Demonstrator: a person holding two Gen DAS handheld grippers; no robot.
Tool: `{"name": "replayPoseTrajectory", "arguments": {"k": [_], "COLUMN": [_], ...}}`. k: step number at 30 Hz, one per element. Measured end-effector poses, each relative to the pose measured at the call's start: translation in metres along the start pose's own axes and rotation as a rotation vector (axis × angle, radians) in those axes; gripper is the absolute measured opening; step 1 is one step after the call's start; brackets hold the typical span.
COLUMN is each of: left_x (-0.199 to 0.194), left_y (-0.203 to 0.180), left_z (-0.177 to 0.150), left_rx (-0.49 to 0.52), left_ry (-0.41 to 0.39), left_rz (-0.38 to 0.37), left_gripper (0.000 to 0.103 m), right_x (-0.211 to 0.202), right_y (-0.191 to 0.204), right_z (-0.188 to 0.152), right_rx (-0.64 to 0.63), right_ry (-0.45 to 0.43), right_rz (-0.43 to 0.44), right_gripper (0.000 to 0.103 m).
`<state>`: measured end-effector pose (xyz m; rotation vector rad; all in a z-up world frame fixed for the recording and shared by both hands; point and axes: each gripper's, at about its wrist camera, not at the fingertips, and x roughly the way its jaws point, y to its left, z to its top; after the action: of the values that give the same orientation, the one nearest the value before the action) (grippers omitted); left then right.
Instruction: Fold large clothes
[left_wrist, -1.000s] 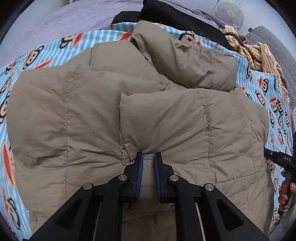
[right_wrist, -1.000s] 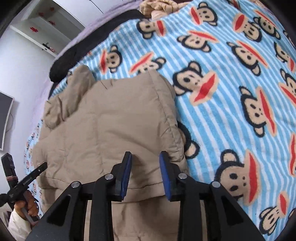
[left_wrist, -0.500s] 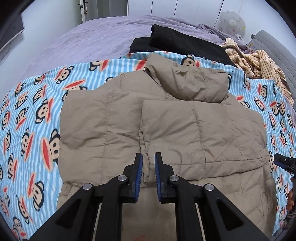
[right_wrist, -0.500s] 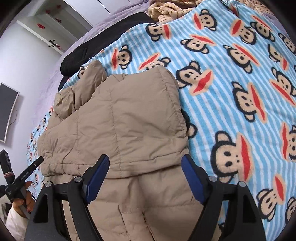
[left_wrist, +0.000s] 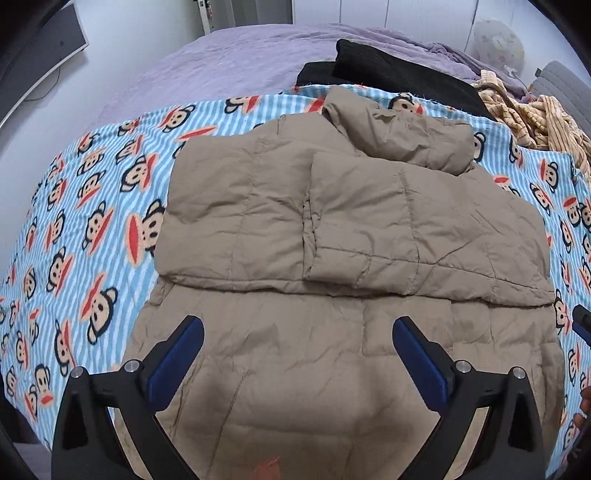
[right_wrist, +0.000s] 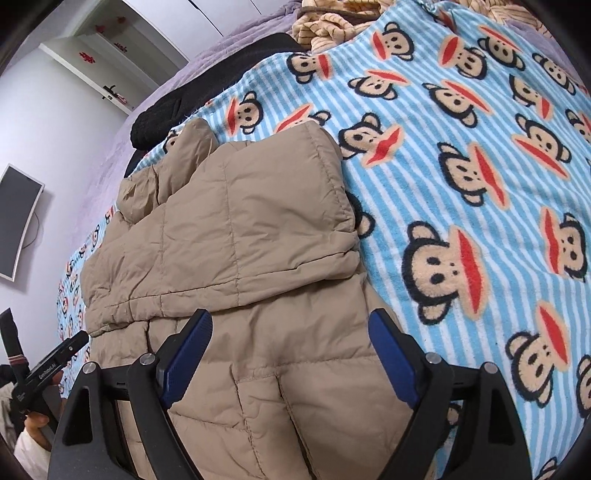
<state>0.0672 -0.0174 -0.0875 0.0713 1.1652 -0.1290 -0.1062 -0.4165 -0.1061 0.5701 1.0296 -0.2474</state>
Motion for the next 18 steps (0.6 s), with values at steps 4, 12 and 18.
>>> {"name": "replayPoseTrajectory", "arguments": {"k": [4, 12, 18], "left_x": [-0.013, -0.038, -0.063], "left_y": [0.013, 0.049, 0.099], "left_z": [-0.012, -0.045, -0.071], "left_rx": [-0.035, -0.019, -0.026], "left_ry": [0.034, 0.100, 0.119], "left_rz": [-0.004, -0.054, -0.083], "left_gripper": [0.102, 0.102, 0.102], "right_x": [-0.009, -0.022, -0.023], "right_y": [0.003, 0.001, -0.001], "right_z": [-0.007, -0.032, -0.069], "right_rx": [-0.030, -0.001, 0.114], "right_ry": [-0.007, 0.075, 0.146], "right_rz": [0.011, 0.056, 0.056], "right_gripper": [0.088, 0.088, 0.088]}}
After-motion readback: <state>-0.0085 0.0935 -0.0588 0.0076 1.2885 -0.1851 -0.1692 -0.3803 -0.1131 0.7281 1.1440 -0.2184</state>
